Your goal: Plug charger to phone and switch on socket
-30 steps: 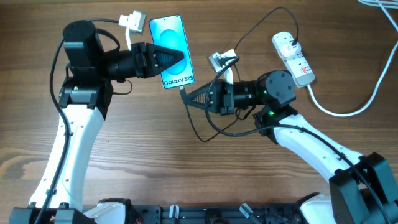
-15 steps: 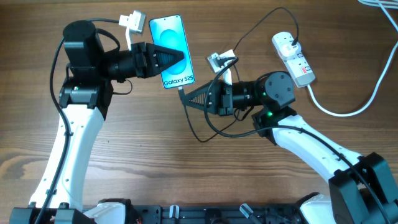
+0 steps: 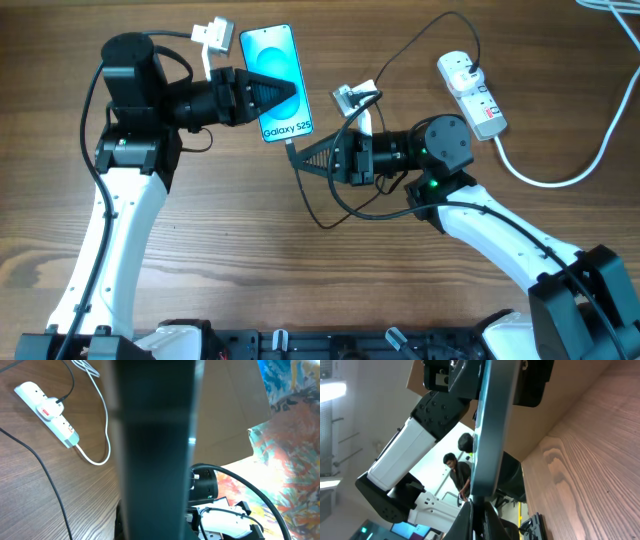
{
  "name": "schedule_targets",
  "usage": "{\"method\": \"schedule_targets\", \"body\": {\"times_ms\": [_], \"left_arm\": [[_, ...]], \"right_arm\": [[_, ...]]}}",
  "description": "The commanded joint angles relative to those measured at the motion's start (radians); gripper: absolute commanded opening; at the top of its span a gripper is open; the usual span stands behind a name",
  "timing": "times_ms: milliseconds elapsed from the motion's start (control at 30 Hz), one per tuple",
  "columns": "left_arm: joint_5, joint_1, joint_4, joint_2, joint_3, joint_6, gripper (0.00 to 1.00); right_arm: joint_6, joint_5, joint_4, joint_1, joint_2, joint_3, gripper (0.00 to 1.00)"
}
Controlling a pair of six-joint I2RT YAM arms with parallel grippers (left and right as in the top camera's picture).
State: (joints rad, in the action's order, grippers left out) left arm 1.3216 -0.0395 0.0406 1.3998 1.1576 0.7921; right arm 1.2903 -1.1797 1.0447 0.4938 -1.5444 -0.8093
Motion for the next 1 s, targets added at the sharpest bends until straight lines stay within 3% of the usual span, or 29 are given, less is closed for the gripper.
{"method": "schedule_targets", "body": {"times_ms": [0,967], "left_arm": [[0.031,-0.004,-0.007,-0.008,0.000,0.006,0.04],[0.081,-0.005,0.023,-0.008,0.000,-0.002,0.04]], "right_arm": [[0.023,0.040,0.002,-0.017,0.011,-0.008,0.04],[0.024,0.220,0.003,-0.017,0.011,-0.009,0.04]]}}
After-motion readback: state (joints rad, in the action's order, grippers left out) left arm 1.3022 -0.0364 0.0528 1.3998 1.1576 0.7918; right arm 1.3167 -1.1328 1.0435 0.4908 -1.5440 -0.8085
